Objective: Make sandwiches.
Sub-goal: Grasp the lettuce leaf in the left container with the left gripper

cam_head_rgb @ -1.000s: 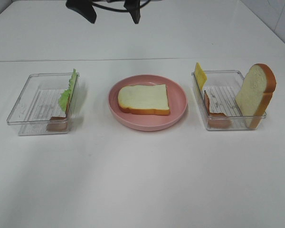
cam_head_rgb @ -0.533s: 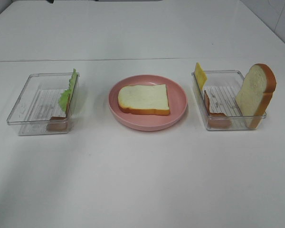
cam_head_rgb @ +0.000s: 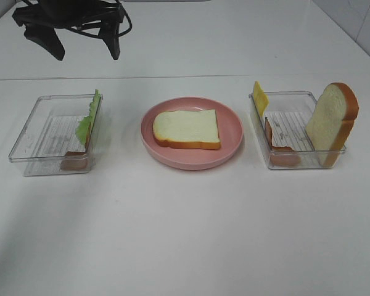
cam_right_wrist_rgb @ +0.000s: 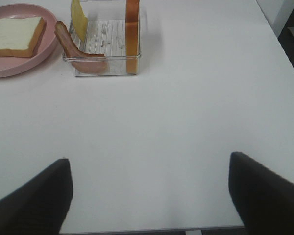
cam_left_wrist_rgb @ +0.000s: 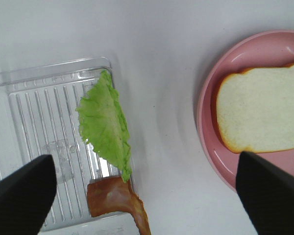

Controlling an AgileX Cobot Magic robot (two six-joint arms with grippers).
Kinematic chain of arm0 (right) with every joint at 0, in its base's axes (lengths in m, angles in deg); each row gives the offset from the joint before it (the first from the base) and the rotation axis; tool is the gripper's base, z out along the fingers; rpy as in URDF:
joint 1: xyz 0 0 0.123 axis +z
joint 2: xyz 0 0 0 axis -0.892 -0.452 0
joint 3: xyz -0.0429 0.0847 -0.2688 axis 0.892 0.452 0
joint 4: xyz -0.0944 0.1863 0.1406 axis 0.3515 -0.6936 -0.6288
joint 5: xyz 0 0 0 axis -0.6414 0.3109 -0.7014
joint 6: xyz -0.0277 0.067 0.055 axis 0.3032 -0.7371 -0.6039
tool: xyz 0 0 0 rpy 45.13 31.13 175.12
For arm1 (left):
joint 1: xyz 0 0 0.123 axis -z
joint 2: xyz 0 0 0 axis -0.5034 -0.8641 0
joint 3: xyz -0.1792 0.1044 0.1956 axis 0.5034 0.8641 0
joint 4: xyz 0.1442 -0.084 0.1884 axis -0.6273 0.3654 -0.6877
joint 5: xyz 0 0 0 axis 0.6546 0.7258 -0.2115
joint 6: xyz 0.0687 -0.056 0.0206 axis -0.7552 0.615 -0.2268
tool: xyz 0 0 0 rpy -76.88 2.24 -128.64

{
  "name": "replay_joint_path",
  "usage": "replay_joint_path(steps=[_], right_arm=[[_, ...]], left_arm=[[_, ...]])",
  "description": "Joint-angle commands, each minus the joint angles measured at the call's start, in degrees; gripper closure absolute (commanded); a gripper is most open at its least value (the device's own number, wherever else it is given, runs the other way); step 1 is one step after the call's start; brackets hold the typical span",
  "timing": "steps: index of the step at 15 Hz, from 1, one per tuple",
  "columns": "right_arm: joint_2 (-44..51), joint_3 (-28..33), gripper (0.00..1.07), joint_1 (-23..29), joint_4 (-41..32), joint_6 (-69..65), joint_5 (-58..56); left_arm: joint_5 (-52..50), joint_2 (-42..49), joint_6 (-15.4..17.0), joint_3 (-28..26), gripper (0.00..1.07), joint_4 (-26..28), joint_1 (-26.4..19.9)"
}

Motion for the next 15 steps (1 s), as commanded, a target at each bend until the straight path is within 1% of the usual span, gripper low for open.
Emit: replay_joint_path(steps=[1, 6, 12, 14, 15], right_arm=[[1.72, 0.17, 0.22, -0.29, 0.17, 0.52, 0.06], [1.72, 0.17, 0.22, -0.29, 0.17, 0.52, 0.06], [1.72, 0.17, 0.22, -0.29, 0.17, 0.52, 0.06], [1.72, 0.17, 0.22, -0.29, 0.17, 0.52, 0.06], [1.72, 0.17, 0.22, -0.29, 0.17, 0.52, 0.06]], left_arm=[[5.33, -2.35, 0.23, 0.29, 0.15, 0.29, 0.17], [4.35, -8.08, 0.23, 0.29, 0.15, 0.23, 0.17], [2.86, -11.8, 0.4, 0.06, 0.16, -0.17, 0.11], [2.58, -12.43, 1.49, 0.06, 0.16, -1.89, 0.11], [2.52, -12.61, 1.49, 0.06, 0.16, -1.89, 0.11]])
